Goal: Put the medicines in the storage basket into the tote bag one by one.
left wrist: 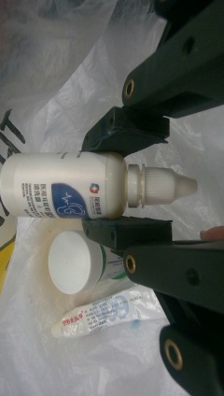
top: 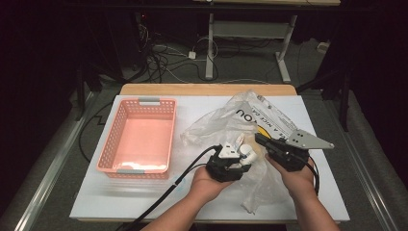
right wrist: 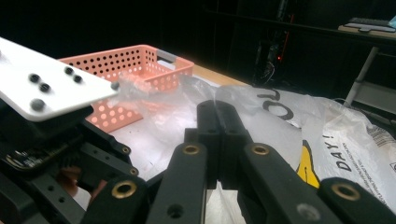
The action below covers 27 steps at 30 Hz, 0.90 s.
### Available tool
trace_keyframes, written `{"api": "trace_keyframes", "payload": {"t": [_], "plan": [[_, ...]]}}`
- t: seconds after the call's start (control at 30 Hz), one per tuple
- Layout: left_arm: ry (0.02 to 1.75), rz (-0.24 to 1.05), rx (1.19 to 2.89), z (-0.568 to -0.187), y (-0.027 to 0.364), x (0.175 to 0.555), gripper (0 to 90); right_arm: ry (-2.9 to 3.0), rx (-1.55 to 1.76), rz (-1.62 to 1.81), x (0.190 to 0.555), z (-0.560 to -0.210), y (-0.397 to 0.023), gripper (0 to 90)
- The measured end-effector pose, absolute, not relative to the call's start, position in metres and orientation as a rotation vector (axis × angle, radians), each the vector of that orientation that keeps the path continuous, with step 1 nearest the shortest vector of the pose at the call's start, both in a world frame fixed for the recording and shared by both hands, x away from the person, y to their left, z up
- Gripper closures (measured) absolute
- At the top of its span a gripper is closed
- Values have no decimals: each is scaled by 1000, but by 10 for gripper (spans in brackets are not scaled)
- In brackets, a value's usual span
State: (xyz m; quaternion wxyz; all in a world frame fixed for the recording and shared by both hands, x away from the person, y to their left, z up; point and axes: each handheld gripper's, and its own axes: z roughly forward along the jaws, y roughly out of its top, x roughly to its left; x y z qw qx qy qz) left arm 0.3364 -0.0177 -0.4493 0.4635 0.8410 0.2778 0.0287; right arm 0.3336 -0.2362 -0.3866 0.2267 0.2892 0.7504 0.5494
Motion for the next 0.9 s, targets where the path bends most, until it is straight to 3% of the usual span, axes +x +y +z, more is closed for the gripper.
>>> {"api": "trace_keyframes", "payload": {"t": [0.7, 0.9], "plan": [[703, 53, 2101, -469, -74, 352, 580, 2062, 787, 1520, 332, -385, -239, 900], [736, 116, 2144, -482, -84, 353, 579, 2068, 788, 1516, 332, -386, -238, 900]]}}
